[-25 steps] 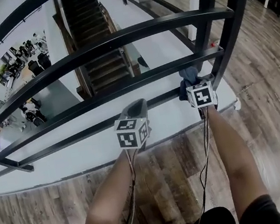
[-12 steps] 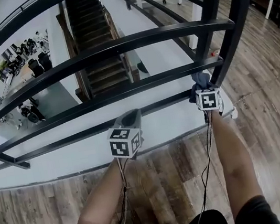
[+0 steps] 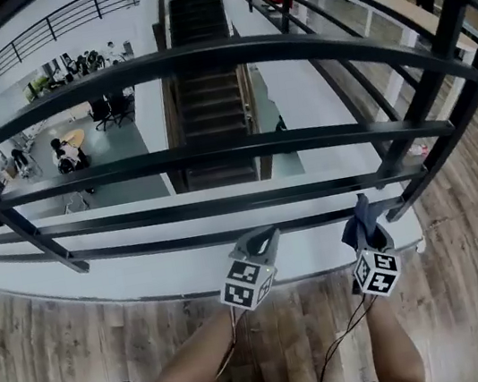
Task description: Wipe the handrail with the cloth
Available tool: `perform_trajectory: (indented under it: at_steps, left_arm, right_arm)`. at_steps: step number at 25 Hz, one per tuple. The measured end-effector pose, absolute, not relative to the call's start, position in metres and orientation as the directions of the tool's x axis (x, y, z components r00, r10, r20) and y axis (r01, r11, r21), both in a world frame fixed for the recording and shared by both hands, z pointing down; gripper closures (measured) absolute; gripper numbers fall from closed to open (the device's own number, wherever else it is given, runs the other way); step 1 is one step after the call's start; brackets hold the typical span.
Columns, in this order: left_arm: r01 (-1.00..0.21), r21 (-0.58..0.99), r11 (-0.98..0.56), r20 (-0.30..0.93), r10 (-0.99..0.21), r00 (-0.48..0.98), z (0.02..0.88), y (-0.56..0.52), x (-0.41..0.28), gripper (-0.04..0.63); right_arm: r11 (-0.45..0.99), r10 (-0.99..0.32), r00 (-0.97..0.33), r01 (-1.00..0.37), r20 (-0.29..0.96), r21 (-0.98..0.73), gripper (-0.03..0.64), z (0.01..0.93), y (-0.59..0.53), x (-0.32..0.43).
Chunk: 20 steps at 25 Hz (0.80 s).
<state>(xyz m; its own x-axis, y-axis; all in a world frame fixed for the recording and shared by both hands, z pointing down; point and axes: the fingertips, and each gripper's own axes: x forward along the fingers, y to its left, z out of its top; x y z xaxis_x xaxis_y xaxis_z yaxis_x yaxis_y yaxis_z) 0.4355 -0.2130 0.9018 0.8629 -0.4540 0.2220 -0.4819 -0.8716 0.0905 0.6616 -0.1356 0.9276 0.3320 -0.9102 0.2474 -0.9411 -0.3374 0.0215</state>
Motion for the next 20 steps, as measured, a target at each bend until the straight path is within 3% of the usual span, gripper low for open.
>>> perform_trajectory:
  at_steps: [5,12,20]
  left_arm:
    - [-0.513,0.062,-0.856,0.195,-0.494,0.848,0.845,-0.195,0.357,0.597]
    - [-0.596,0.148,-0.789,0.209,-0.564,0.799,0.566,-0.146,0.257,0.597]
    - [-0.637,0.155,-0.756,0.153,-0.618,0.771,0.308,-0.090,0.170,0.597]
  right_arm:
    - [-0.289,-0.944,0.285,-0.957,0.164,0.001,0.502,0.854,-0.114,0.546]
    - [-0.151,-0.970,0.146,-0.988,0.196,-0.015,0.502,0.546,-0.061,0.403]
    - [-0.053,-0.986,0.073,-0.990,0.152,0.134,0.502,0.278,-0.028,0.321]
